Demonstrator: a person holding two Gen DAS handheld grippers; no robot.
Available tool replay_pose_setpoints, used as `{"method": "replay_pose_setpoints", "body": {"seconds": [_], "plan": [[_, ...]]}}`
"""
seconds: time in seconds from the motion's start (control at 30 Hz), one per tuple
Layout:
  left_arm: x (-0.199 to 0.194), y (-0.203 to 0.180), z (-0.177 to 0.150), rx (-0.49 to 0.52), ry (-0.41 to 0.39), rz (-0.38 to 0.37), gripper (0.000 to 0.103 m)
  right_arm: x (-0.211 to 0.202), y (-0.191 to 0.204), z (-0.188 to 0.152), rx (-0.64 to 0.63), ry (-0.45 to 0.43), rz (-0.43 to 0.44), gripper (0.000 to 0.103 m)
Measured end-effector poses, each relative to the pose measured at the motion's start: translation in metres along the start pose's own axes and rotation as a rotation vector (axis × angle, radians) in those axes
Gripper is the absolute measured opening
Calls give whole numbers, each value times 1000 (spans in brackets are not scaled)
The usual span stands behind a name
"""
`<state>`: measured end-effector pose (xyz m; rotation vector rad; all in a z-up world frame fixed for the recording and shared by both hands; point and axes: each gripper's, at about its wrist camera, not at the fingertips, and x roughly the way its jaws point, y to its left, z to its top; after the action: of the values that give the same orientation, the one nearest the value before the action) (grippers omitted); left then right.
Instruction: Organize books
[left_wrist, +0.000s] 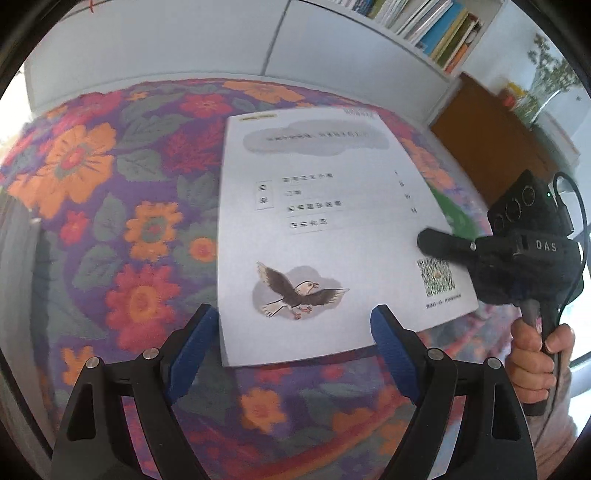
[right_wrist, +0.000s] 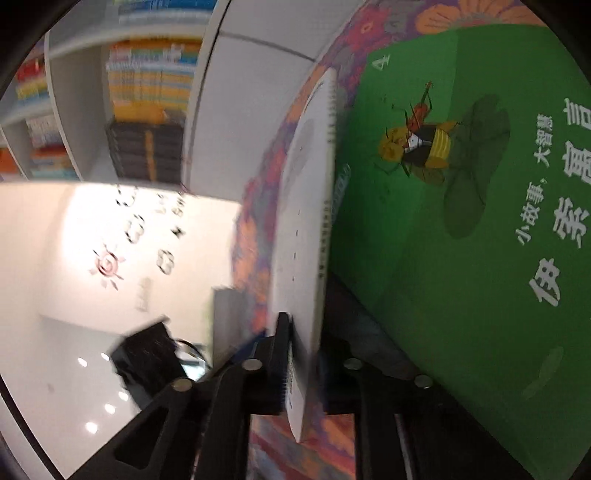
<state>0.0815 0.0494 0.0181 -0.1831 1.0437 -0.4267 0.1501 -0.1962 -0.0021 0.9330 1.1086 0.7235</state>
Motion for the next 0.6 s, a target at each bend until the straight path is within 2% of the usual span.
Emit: {"method": "replay_pose_setpoints", "body": {"seconds": [0.07,0.1,0.17,0.27,0.33,0.4,0.43,0.53,0.6], "plan": [[-1,-8,1,-5,0,-73,83,-11,18,2,-41,-12,-11,6],[-3,-13,2,-9,-9,-135,82,-22,32,4,-68,-19,-26,6],[-6,-28,7,7,-28,-202,82,-37,60,7,-140,-35,-86,6],[-11,-56,14,51,-47,-269,82,-49,108,1,-251,-24,-258,6],[-19,-70,11,89,-49,-282,82,-49,147,-16,-411,-5,-458,6],[-30,-69,0,96,-57,-260,82,-42,173,-35,-522,24,-557,6],[-35,-60,-8,83,-39,-194,82,-38,178,-43,-536,36,-579,6],[-49,-23,-33,11,21,-24,81,-17,178,-62,-530,104,-568,6],[-60,3,-48,-57,39,11,81,5,178,-78,-543,145,-561,8]]}}
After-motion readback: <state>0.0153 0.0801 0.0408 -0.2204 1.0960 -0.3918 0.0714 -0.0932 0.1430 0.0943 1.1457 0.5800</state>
